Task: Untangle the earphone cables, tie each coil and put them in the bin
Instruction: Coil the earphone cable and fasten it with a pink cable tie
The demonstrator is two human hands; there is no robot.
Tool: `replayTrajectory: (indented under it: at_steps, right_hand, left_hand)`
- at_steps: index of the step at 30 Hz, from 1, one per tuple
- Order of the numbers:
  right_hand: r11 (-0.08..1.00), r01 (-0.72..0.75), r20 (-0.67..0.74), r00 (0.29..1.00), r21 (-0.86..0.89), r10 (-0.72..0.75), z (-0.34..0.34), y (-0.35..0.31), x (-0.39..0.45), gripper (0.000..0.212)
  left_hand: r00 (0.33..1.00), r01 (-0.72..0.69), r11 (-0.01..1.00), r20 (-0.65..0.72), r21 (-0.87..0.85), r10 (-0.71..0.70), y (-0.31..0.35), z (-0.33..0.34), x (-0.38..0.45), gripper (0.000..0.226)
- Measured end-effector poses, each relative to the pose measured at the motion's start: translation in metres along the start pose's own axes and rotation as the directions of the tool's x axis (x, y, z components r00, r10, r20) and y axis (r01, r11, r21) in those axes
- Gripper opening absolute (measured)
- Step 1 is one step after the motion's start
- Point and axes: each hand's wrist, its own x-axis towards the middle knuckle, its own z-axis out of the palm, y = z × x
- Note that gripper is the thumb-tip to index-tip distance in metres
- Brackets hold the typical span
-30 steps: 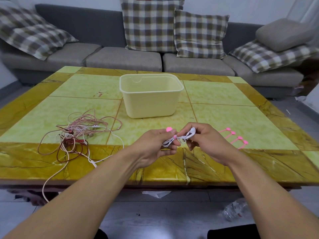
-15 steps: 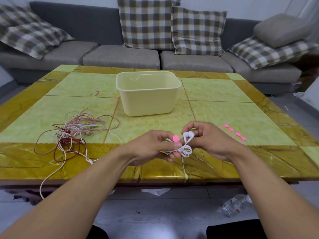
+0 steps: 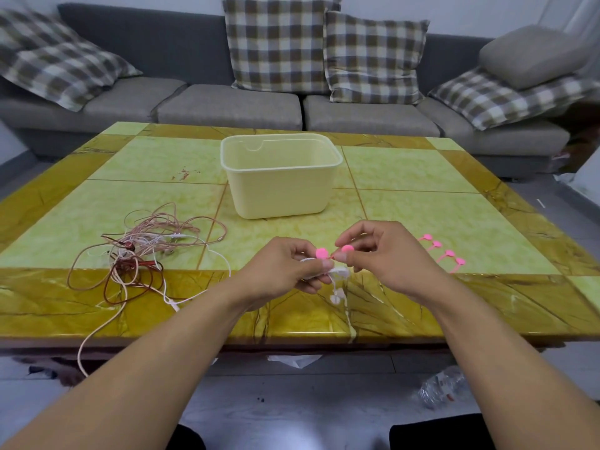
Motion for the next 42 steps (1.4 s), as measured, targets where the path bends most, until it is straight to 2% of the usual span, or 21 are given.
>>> replayTrajectory:
  at_steps: [4, 6, 9, 13, 17, 19, 21, 23, 25, 27, 30, 33, 36, 39, 42]
  right_hand:
    - [0.988, -0.011, -0.257, 0.966, -0.153, -0.029, 0.019, -0.007, 0.0, 0.011]
    - [0.964, 0.013, -0.367, 0.923, -0.266, -0.114, 0.026, -0.01, 0.0, 0.008]
    - [0.913, 0.077, -0.397, 0.884, -0.402, -0.249, 0.035, -0.015, 0.001, 0.006]
    - [0.984, 0.101, -0.412, 0.898, -0.146, -0.153, 0.046, -0.014, 0.001, 0.006]
    - [0.994, 0.102, -0.409, 0.91, 0.049, -0.073, 0.054, -0.014, -0.002, 0.014]
    - [0.966, 0.068, -0.391, 0.92, 0.251, 0.037, 0.056, -0.017, -0.002, 0.01]
    - [0.867, -0.044, -0.28, 0.937, 0.497, 0.208, 0.058, -0.021, -0.003, 0.01]
    - [0.685, -0.194, -0.082, 0.934, 0.702, 0.348, 0.058, -0.024, -0.001, 0.011]
    - [0.5, -0.309, 0.098, 0.909, 0.809, 0.405, 0.055, -0.026, 0.002, 0.012]
    - [0.435, -0.349, 0.161, 0.897, 0.83, 0.412, 0.053, -0.024, 0.004, 0.015]
    - [0.456, -0.341, 0.16, 0.907, 0.822, 0.39, 0.052, -0.022, 0.005, 0.02]
    - [0.567, -0.308, 0.138, 0.936, 0.764, 0.323, 0.054, -0.02, 0.004, 0.025]
    - [0.68, -0.182, 0.004, 0.967, 0.711, 0.255, 0.056, -0.017, 0.005, 0.037]
    - [0.767, -0.033, -0.137, 0.978, 0.641, 0.156, 0.058, -0.016, 0.004, 0.034]
    - [0.902, 0.111, -0.288, 0.958, 0.417, 0.015, 0.057, -0.013, 0.003, 0.033]
  left_hand:
    - [0.977, -0.052, 0.994, -0.211, -0.096, 0.031, -0.001, 0.011, 0.005, 0.023]
    - [0.949, -0.087, 0.985, -0.312, -0.146, 0.038, -0.002, 0.019, 0.007, 0.031]
    - [0.911, -0.155, 0.961, -0.41, -0.23, 0.049, -0.002, 0.029, 0.01, 0.024]
    - [0.878, -0.168, 0.902, -0.477, -0.397, -0.046, -0.003, 0.032, 0.016, 0.019]
    - [0.919, -0.158, 0.711, -0.366, -0.685, -0.148, -0.001, 0.028, 0.019, 0.01]
    - [0.931, -0.168, 0.656, -0.338, -0.736, -0.141, 0.001, 0.026, 0.017, 0.017]
    - [0.93, -0.195, 0.636, -0.346, -0.747, -0.121, 0.003, 0.025, 0.016, 0.019]
    - [0.927, -0.225, 0.624, -0.362, -0.748, -0.1, 0.004, 0.026, 0.015, 0.014]
    - [0.927, -0.245, 0.618, -0.367, -0.747, -0.076, 0.005, 0.026, 0.013, 0.011]
    - [0.934, -0.247, 0.624, -0.353, -0.742, -0.05, 0.005, 0.025, 0.012, 0.015]
    - [0.945, -0.234, 0.658, -0.327, -0.716, -0.02, 0.006, 0.023, 0.011, 0.015]
    - [0.948, -0.234, 0.707, -0.318, -0.667, 0.014, 0.005, 0.023, 0.011, 0.014]
    - [0.953, -0.23, 0.727, -0.299, -0.647, 0.035, 0.005, 0.022, 0.011, 0.021]
    - [0.961, -0.204, 0.759, -0.275, -0.618, 0.035, 0.007, 0.018, 0.009, 0.028]
    - [0.968, -0.176, 0.839, -0.247, -0.514, 0.052, 0.009, 0.012, 0.006, 0.029]
